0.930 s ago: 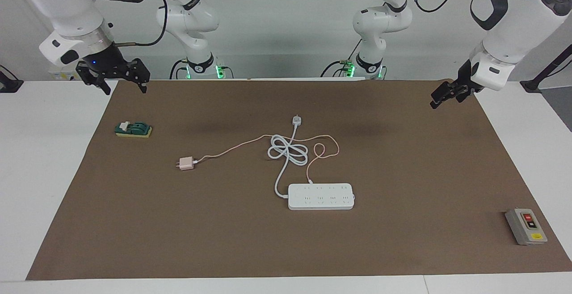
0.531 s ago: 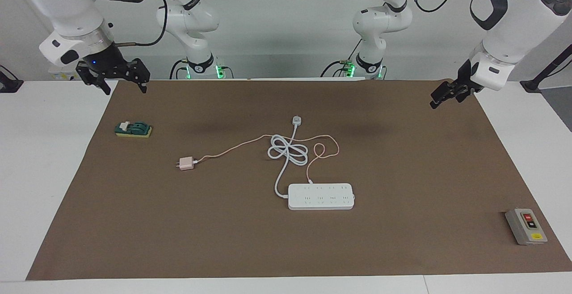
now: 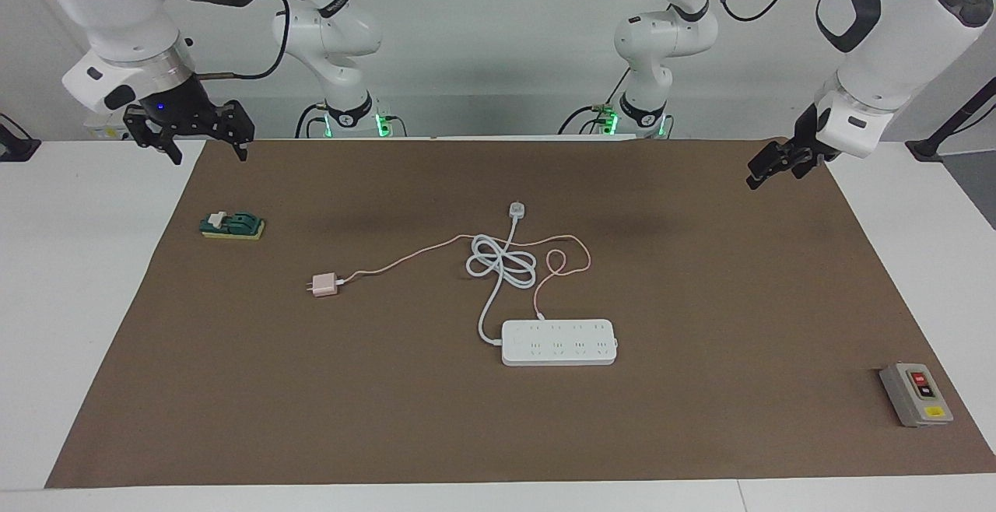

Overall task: Plug charger into power strip
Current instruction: 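Move the right gripper toward the pink charger plug, then grasp the pink charger plug with the right gripper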

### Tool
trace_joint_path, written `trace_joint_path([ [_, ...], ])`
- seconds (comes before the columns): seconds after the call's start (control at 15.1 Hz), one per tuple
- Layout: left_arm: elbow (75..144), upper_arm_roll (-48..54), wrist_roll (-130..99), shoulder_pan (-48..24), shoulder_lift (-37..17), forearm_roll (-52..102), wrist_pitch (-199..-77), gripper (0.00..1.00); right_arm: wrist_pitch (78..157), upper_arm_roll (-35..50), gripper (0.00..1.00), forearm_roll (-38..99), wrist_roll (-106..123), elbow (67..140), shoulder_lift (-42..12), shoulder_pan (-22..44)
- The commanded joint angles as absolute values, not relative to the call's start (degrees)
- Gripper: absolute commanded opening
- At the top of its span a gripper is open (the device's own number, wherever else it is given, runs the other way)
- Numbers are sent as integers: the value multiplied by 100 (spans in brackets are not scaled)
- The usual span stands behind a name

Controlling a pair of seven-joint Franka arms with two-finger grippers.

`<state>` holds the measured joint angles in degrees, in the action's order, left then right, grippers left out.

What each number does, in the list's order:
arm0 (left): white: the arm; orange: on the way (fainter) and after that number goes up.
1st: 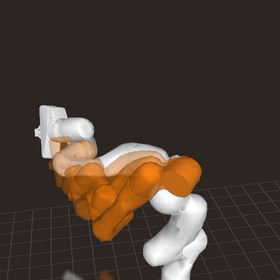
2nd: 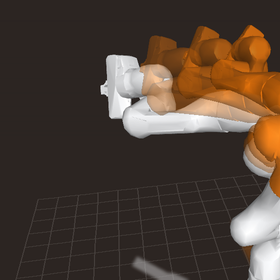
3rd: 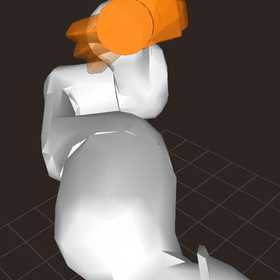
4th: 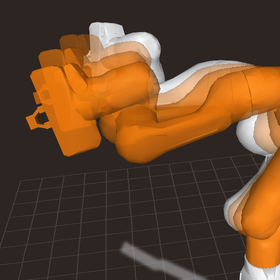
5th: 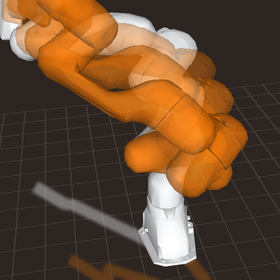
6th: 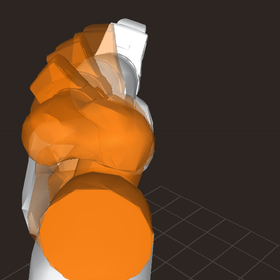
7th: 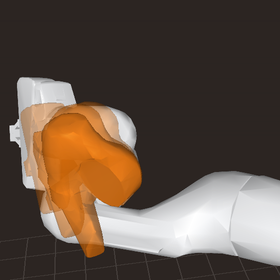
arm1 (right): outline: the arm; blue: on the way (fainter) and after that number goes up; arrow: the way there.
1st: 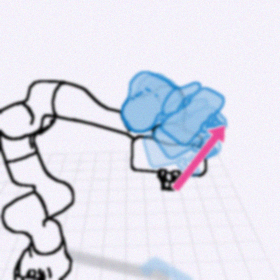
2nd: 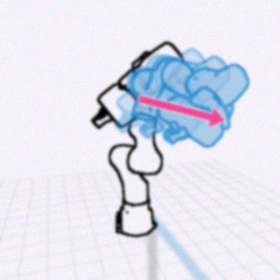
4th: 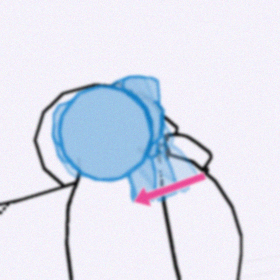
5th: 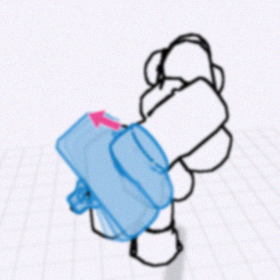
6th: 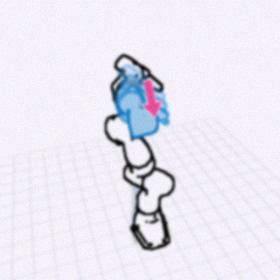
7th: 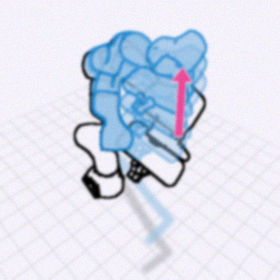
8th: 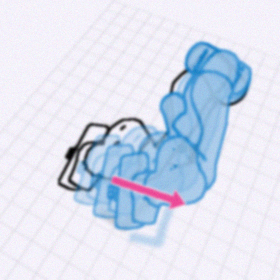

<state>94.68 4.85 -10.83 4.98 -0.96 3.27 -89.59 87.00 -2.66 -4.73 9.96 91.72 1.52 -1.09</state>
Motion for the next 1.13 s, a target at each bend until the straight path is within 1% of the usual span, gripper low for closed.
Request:
trace_joint_path([
  [0.0,9624,501,-1037,554,35,237,-9053,100,8754,-272,100,-230,643,9219,132,-228],
  [0.13,9633,501,-1028,554,35,237,-8983,100,8745,-272,100,42,266,9290,88,-403],
  [0.2,9624,501,-1054,528,35,229,-8974,100,8710,-281,100,296,-58,9307,-25,-483],
  [0.33,9615,501,-1055,492,35,229,-8956,100,8587,-281,100,894,-945,9281,-298,-702],
  [0.53,9606,501,-1028,510,44,229,-8956,100,8587,-281,100,1693,-2482,9290,-772,-843],
  [0.8,9562,510,-1028,501,35,229,-8982,100,8841,-290,100,2845,-4153,9325,-1352,-1063],
  [0.93,9562,518,-1028,466,35,229,-9061,100,9008,-290,100,3171,-4551,9535,-1519,-1151],
  [1.06,9571,527,-985,439,26,229,-9166,100,9009,-299,100,3462,-4588,9519,-1932,-1379],
])
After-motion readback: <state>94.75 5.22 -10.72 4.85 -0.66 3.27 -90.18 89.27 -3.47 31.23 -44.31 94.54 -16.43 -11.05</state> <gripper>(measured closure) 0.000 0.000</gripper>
